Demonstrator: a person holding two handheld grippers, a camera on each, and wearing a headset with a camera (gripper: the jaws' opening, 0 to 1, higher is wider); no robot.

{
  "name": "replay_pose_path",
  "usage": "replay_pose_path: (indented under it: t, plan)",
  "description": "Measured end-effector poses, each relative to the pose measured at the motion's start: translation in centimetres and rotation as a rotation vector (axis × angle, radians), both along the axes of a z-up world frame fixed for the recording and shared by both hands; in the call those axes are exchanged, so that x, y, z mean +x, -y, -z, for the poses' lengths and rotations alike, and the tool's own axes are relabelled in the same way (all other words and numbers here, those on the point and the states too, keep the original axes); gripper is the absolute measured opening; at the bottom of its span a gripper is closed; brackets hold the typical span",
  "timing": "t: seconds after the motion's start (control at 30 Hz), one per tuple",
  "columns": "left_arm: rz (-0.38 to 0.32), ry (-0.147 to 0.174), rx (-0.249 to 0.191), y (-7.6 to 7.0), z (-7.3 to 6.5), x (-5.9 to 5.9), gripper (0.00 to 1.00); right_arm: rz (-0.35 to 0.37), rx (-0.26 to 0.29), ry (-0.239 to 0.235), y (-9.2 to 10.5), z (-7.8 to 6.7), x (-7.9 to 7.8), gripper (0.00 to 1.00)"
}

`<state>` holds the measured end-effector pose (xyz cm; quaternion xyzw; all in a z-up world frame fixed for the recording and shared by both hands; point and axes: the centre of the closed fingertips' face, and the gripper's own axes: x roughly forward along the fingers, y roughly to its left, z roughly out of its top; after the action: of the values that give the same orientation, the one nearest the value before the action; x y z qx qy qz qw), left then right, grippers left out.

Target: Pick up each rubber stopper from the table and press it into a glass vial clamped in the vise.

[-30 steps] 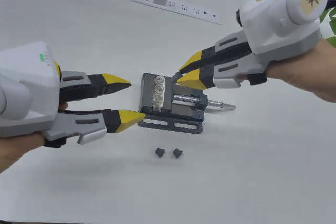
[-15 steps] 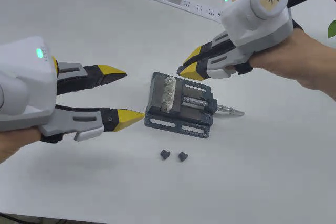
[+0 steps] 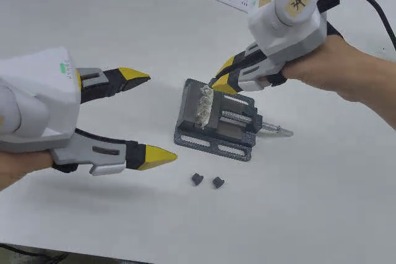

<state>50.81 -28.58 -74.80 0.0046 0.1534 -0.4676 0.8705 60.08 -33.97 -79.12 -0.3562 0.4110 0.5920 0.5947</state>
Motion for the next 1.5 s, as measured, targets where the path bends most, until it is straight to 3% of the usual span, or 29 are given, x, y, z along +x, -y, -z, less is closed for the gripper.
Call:
replay_pose_path:
  t: [0.23,0.97,1.5]
  plan:
    - [0.031,-0.026,-0.003,0.6,0.9,-0.7,0.87,-0.010,-0.021,-0.010,0.1,0.8,0.2,0.06]
    - [0.034,-0.030,-0.016,0.8,0.9,-0.5,0.87,-0.040,-0.056,-0.012,0.2,1.4,0.3,0.06]
    - [0.031,-0.036,-0.021,0.8,1.0,-0.5,0.84,-0.076,-0.119,0.028,0.1,1.6,0.2,0.05]
